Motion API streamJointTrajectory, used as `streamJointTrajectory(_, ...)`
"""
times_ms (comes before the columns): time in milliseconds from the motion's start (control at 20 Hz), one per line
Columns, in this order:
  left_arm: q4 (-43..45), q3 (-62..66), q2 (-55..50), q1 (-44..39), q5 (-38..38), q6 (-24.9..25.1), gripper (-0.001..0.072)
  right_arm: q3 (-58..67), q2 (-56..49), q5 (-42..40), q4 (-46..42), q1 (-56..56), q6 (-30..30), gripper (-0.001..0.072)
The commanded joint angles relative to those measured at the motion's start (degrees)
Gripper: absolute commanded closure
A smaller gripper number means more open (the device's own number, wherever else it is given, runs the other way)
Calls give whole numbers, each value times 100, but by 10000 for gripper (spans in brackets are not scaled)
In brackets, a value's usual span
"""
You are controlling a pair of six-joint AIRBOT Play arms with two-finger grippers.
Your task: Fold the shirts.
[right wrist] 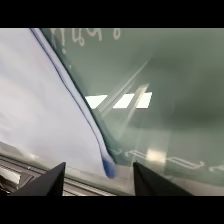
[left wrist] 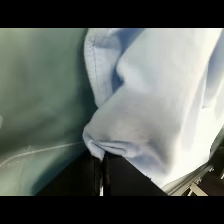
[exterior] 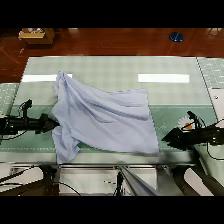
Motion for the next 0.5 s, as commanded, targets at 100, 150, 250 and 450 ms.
streamJointTrajectory(100,-153,7,7,-4,-122,101,679,-68,-144,-772,-66,1283,855,214)
streamJointTrajectory(150,-153,7,4,-2,-166,118,678,-70,-293,-782,-72,1467,918,195)
streamJointTrajectory(250,-153,7,4,-2,-199,118,679,-68,-638,-855,-35,1770,1008,195)
streamJointTrajectory(450,-155,7,4,-2,-197,120,679,-68,-1045,-1298,763,2420,796,371)
